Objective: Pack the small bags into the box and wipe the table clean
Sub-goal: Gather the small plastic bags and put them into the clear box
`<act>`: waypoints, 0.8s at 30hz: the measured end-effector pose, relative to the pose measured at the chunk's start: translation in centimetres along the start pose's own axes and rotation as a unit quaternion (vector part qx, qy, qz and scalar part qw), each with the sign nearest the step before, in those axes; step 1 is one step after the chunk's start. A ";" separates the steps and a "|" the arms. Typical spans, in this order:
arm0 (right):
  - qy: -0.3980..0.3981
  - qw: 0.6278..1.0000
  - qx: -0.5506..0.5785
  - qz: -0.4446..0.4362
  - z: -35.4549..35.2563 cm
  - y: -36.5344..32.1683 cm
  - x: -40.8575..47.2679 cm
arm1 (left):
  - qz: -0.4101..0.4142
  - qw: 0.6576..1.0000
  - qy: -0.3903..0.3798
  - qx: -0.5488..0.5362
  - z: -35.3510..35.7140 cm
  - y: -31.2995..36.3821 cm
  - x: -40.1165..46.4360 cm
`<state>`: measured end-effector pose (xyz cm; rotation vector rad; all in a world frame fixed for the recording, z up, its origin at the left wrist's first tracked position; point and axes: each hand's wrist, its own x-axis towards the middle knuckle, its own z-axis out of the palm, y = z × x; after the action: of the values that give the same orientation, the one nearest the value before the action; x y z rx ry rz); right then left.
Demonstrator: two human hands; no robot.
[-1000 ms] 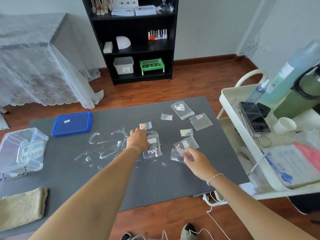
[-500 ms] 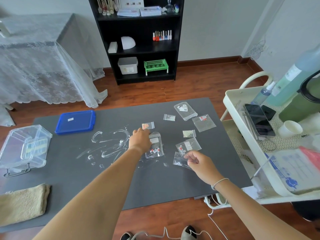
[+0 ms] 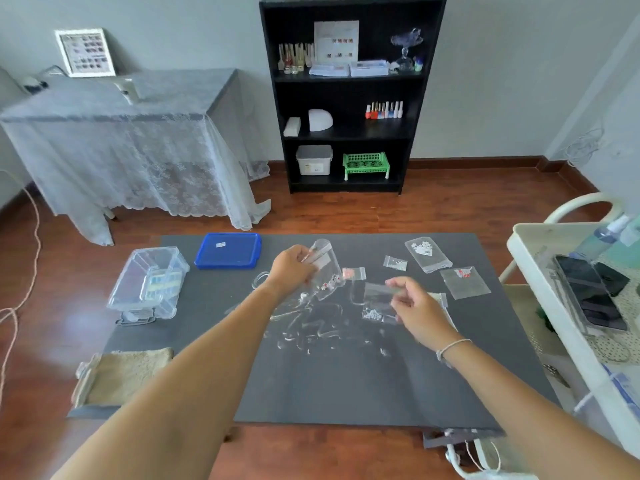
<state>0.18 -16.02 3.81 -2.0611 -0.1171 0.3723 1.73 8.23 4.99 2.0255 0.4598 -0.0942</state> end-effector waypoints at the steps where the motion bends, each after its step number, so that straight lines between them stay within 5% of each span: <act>1: -0.001 1.000 0.012 -0.006 0.8 -1.3 0.7 | -0.007 1.000 0.010 -0.019 -2.0 -0.1 -0.2; 7: -0.022 0.996 0.082 -0.033 7.6 -8.7 3.9 | -0.019 0.992 0.083 -0.091 -14.8 -2.4 -2.0; 14: -0.087 0.988 0.108 -0.063 18.8 -16.6 5.4 | -0.037 0.981 0.192 -0.003 -27.6 -9.0 -2.5; 24: -0.110 0.987 0.069 -0.094 27.1 -21.2 8.2 | -0.058 0.992 0.044 0.102 -28.6 -16.0 1.7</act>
<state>1.04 19.05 8.01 -1.8503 -0.4044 0.4756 -6.11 40.15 5.01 2.2087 0.6462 -0.1291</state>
